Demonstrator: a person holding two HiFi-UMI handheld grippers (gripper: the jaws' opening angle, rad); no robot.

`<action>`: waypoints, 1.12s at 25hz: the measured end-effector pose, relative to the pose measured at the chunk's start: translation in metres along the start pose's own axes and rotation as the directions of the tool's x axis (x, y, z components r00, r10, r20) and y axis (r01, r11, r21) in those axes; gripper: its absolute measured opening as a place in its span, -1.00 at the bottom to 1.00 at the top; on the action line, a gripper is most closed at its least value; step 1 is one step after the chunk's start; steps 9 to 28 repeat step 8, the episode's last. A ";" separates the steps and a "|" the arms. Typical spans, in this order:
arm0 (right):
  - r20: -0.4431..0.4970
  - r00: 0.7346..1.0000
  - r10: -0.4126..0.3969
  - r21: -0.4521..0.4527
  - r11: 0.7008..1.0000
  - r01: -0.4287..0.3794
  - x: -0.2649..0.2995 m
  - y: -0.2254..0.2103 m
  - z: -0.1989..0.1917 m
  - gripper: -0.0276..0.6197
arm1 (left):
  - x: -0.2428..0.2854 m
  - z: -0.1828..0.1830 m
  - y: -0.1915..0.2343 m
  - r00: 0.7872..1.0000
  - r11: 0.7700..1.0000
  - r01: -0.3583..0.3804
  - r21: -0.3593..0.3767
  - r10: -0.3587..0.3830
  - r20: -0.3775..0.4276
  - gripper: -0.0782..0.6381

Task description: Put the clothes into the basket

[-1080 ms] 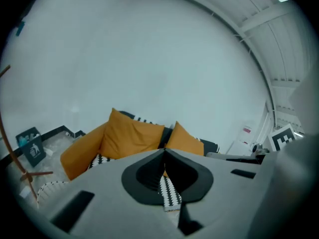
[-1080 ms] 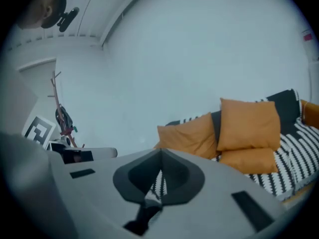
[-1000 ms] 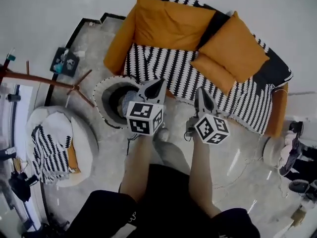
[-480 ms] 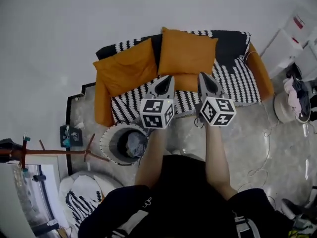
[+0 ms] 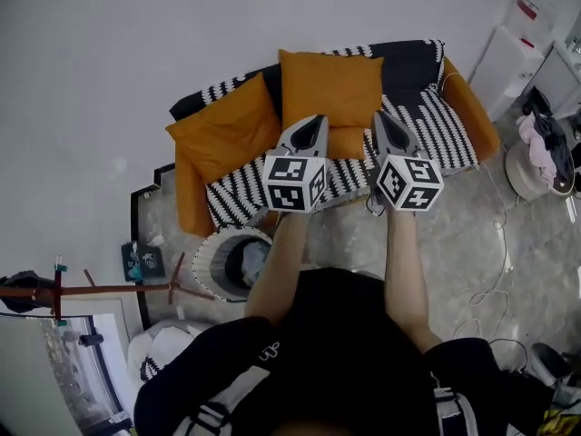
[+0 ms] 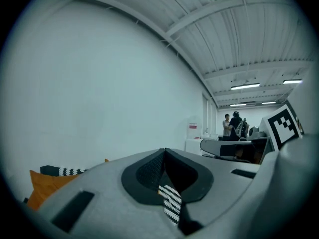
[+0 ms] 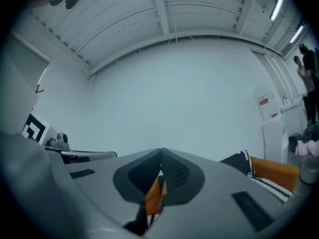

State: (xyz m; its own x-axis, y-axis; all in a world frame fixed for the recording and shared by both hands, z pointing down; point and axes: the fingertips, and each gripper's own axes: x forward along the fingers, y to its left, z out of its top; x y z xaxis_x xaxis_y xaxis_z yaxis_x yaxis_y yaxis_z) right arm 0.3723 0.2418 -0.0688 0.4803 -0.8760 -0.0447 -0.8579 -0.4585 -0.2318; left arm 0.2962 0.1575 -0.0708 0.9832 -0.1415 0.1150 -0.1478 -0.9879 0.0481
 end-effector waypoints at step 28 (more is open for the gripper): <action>0.023 1.000 0.006 -0.038 0.999 -0.006 0.006 0.012 0.002 -0.88 | -0.003 0.002 0.010 1.000 1.000 0.013 0.013 -0.013 0.015 -0.76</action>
